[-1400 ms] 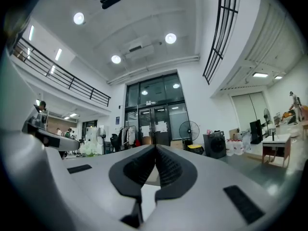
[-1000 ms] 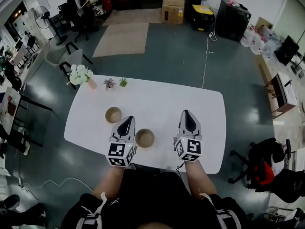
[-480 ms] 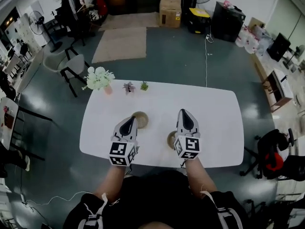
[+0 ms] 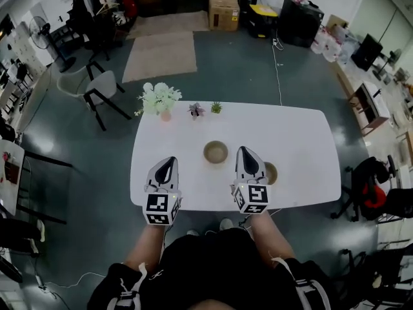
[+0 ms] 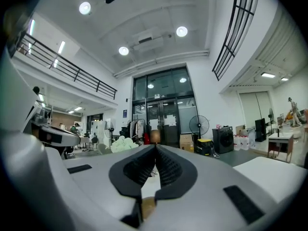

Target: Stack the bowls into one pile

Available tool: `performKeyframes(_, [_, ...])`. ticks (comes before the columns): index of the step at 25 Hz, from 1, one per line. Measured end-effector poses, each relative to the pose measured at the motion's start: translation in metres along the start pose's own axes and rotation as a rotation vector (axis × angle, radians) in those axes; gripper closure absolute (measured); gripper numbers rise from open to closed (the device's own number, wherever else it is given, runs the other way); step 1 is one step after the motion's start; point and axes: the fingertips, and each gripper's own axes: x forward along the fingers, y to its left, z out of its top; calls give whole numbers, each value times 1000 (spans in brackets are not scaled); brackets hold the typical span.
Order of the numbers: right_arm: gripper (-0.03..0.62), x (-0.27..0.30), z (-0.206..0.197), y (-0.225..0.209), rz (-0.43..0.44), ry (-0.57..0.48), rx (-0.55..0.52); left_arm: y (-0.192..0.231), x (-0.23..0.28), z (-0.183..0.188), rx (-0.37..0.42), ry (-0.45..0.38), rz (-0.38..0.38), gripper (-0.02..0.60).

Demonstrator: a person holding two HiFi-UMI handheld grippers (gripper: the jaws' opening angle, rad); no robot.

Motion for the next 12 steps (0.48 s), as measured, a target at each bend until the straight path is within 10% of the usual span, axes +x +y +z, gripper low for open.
performKeyframes(11, [572,-4,-30,34,163,98,-64,-20,-21,-2,-84,-34,-3,569])
performKeyframes(12, [493,-2,-37,40,205,122,-77,-21,-22,-4,-84,-33,2,569])
